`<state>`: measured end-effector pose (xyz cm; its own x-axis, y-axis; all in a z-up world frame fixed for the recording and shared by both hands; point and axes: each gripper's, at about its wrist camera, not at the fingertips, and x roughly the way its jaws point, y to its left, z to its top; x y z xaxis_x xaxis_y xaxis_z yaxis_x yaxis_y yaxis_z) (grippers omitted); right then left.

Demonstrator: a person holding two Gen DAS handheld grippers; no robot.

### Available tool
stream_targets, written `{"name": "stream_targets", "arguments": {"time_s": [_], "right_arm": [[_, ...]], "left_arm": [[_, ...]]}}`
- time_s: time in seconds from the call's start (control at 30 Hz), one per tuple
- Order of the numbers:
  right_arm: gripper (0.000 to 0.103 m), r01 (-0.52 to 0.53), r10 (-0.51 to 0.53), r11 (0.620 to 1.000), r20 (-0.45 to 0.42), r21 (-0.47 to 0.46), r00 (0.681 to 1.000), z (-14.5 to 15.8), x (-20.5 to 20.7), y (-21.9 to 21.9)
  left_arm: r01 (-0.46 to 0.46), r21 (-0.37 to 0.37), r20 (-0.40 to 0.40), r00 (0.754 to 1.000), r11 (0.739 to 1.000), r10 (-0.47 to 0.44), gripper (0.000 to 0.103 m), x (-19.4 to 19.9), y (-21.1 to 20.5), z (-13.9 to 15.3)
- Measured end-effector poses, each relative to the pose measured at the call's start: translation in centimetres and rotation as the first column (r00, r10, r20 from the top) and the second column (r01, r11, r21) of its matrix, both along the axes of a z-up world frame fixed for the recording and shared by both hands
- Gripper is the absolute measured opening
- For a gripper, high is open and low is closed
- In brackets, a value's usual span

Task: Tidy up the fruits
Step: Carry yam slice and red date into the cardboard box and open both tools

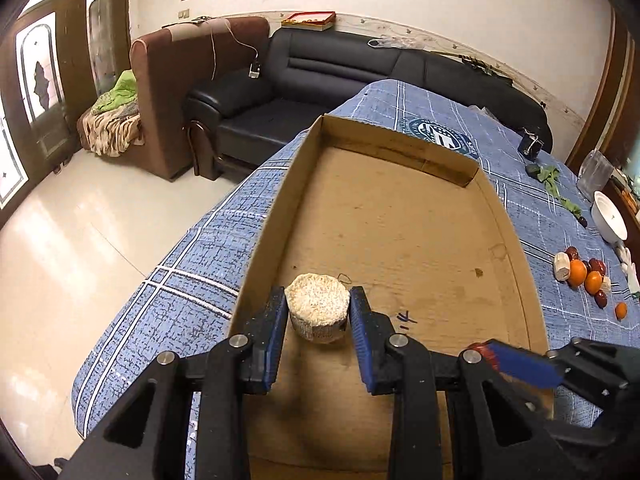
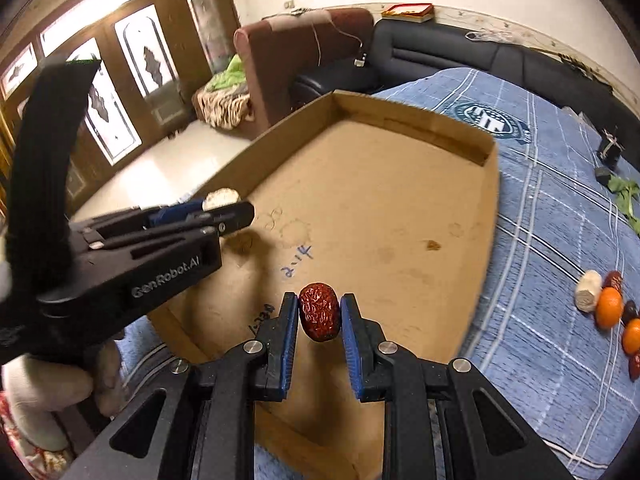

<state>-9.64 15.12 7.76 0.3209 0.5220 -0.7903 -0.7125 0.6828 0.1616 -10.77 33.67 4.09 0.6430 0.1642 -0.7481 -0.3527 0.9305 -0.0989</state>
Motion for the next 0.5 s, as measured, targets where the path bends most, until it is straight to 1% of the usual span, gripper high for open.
{"name": "stream_targets", "arguments": {"time_s": [0.1, 0.2, 0.23, 0.3, 0.4, 0.5], "right_arm": [[0.025, -0.017, 0.018, 1.000, 0.026, -0.017, 1.000, -0.4, -0.2, 0.9], [0.026, -0.031, 0.032, 0.999, 0.053, -0.025, 0.998, -0.2, -0.8, 1.1], [0.027, -0.032, 0.034, 0.999, 0.060, -0.021, 0.998, 0.1, -1.2, 0.9], [0.034, -0.030, 0.030, 1.000, 0.067, 0.000, 0.997, 0.7, -1.5, 0.5], [0.041, -0.014, 0.012, 1.000, 0.084, 0.026, 0.996, 1.7, -1.7, -0.8], [0.046, 0.009, -0.014, 0.999, 0.105, 0.047, 0.994, 2.7, -2.0, -2.3]], "left_arm": [[-0.011, -0.011, 0.001, 1.000, 1.000, 0.011, 0.031, -0.2, 0.3, 0.1], [-0.014, -0.005, 0.008, 1.000, 1.000, 0.014, 0.041, -0.3, 0.1, 0.5], [-0.014, 0.001, 0.011, 1.000, 1.000, 0.014, 0.046, -0.4, -0.1, 0.7], [-0.014, 0.020, 0.020, 1.000, 1.000, 0.014, 0.049, -0.7, -0.4, 1.3], [-0.002, 0.046, 0.037, 0.999, 0.999, 0.000, 0.051, -1.0, -1.3, 2.2], [0.014, 0.072, 0.054, 0.998, 0.997, -0.018, 0.054, -1.2, -2.5, 3.1]]}}
